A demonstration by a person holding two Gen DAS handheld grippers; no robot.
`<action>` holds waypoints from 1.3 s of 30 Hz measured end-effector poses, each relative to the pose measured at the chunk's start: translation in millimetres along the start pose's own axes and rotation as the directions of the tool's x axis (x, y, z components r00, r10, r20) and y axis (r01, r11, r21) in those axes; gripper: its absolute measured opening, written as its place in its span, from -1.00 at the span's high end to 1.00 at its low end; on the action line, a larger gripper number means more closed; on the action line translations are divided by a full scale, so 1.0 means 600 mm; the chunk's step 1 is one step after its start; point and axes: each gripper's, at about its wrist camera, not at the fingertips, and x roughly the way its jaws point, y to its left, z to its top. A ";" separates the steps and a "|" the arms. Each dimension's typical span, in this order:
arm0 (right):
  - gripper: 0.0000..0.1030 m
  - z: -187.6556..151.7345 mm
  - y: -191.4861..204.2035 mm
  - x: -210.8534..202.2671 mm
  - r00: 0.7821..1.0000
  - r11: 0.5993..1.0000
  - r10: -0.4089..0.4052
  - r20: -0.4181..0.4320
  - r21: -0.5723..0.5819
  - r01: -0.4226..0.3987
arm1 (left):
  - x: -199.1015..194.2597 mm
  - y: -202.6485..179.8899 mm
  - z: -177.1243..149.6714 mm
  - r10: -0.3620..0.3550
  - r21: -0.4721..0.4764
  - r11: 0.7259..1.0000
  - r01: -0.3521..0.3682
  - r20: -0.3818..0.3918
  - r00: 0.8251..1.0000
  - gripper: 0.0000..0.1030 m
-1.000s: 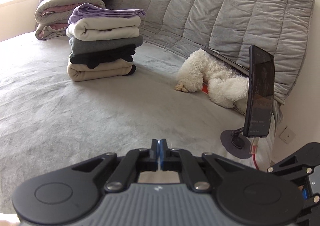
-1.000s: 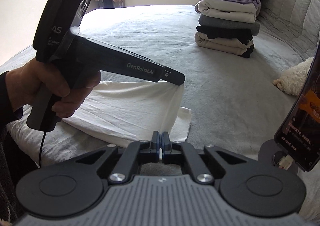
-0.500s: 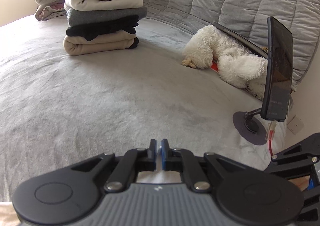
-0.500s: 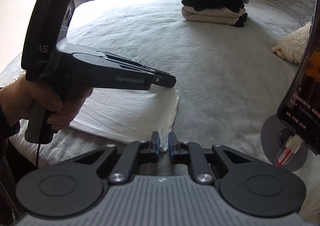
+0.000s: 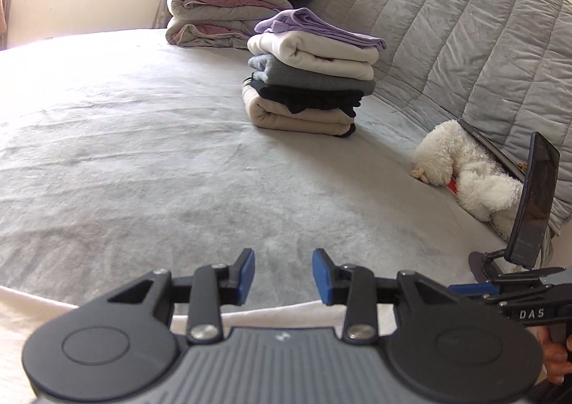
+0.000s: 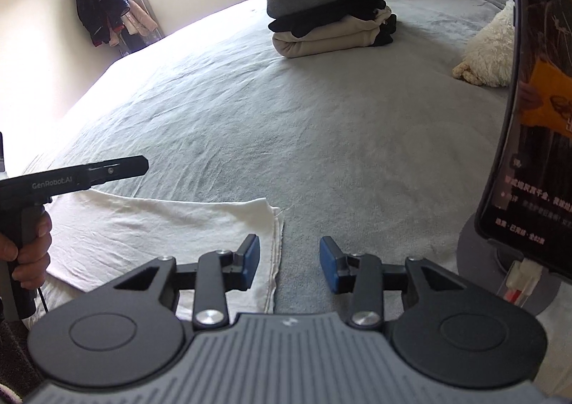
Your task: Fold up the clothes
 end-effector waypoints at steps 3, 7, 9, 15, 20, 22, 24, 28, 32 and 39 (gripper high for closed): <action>0.19 0.004 0.005 0.014 1.000 1.000 -0.019 0.015 -0.008 0.019 | -0.030 0.034 -0.012 0.105 -0.011 0.994 -0.105 0.048 0.993 0.28; 0.19 0.007 0.016 0.034 0.998 0.998 -0.049 0.043 -0.034 0.050 | -0.062 0.099 -0.027 0.206 -0.070 0.977 -0.202 0.059 0.977 0.28; 0.19 0.007 0.022 0.041 0.997 0.997 -0.058 0.053 -0.051 0.061 | -0.077 0.138 -0.034 0.267 -0.091 0.961 -0.263 0.045 0.962 0.26; 0.17 0.009 0.038 0.054 0.995 0.991 -0.078 0.060 -0.107 0.084 | -0.107 0.225 -0.047 0.415 -0.092 0.907 -0.411 0.019 0.910 0.03; 0.17 0.005 0.048 0.059 0.992 0.983 -0.103 0.066 -0.146 0.112 | -0.112 0.295 -0.045 0.509 -0.081 0.858 -0.507 0.007 0.861 -0.07; 0.18 0.002 0.050 0.060 0.992 0.981 -0.108 0.072 -0.156 0.118 | -0.108 0.321 -0.039 0.539 -0.072 0.840 -0.538 0.002 0.842 -0.07; 0.20 -0.002 0.050 0.061 0.990 0.978 -0.113 0.081 -0.165 0.125 | -0.102 0.350 -0.032 0.560 -0.067 0.826 -0.559 -0.005 0.828 -0.08; 0.22 -0.011 0.059 0.062 0.986 0.969 -0.131 0.103 -0.198 0.149 | -0.090 0.395 -0.028 0.535 -0.066 0.842 -0.536 -0.028 0.844 -0.08; 0.37 -0.018 0.075 0.070 0.981 0.951 -0.153 0.119 -0.253 0.179 | -0.080 0.412 -0.030 0.491 -0.048 0.869 -0.492 -0.021 0.871 -0.04; 0.89 -0.040 0.118 0.080 0.960 0.891 -0.205 0.190 -0.369 0.264 | -0.079 0.390 -0.045 0.483 -0.042 0.876 -0.481 0.043 0.875 0.91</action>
